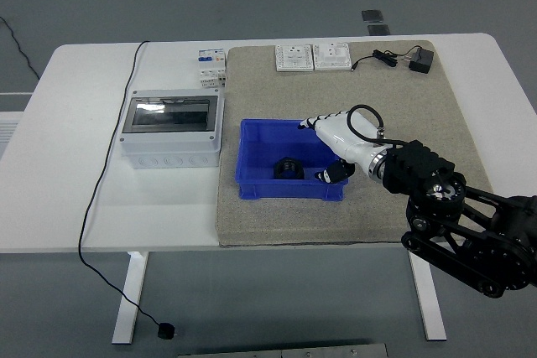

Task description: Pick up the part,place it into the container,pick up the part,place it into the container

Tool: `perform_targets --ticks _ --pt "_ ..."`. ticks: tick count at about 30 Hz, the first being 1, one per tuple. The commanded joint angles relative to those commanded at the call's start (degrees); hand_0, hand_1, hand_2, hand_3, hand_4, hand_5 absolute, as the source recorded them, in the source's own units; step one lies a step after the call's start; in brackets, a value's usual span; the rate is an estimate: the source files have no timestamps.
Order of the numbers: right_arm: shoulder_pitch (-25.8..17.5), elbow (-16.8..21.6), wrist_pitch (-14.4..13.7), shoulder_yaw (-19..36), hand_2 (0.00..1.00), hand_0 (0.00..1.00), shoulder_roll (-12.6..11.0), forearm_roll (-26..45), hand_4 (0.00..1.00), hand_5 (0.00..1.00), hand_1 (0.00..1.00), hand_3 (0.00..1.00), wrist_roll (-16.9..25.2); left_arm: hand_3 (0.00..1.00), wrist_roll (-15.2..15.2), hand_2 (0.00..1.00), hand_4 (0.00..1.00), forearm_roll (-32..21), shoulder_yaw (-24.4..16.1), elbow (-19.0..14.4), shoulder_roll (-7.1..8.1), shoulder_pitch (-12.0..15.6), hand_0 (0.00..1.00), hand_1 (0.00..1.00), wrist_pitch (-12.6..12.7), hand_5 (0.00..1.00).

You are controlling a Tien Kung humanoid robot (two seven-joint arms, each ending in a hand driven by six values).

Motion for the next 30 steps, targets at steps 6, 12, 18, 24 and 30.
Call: perform_targets --ticks 6,12,18,24,30 --pt "-7.7 6.7 -3.8 10.3 0.81 0.773 -5.0 2.4 0.878 0.186 0.772 0.829 -0.6 0.688 -0.3 0.597 0.712 -1.4 0.6 0.0 -0.19 0.4 0.73 0.578 0.4 0.736" --pt "-16.1 7.2 3.2 18.3 0.793 0.734 -9.7 3.3 0.874 0.191 0.732 0.812 -8.1 0.685 -0.5 0.594 0.715 -1.0 0.1 0.0 -0.16 0.5 0.729 0.577 0.3 0.737" --pt "-19.5 4.9 5.6 19.4 0.79 0.719 -7.9 2.4 0.87 0.199 0.722 0.809 -11.6 0.684 -0.5 0.594 0.716 -0.6 -0.2 0.0 -0.3 0.5 0.729 0.577 0.2 0.738" --pt "-19.6 3.7 5.5 19.3 0.779 0.695 -7.2 2.3 0.873 0.208 0.71 0.8 -11.9 0.684 -0.5 0.594 0.717 -0.6 -0.2 0.0 -0.31 0.5 0.729 0.576 0.2 0.737" --pt "-19.4 3.9 4.6 18.9 0.769 0.683 -7.0 3.2 0.873 0.211 0.701 0.793 -11.0 0.684 -0.5 0.595 0.717 -0.7 -0.1 0.0 -0.26 0.5 0.729 0.575 0.3 0.737"
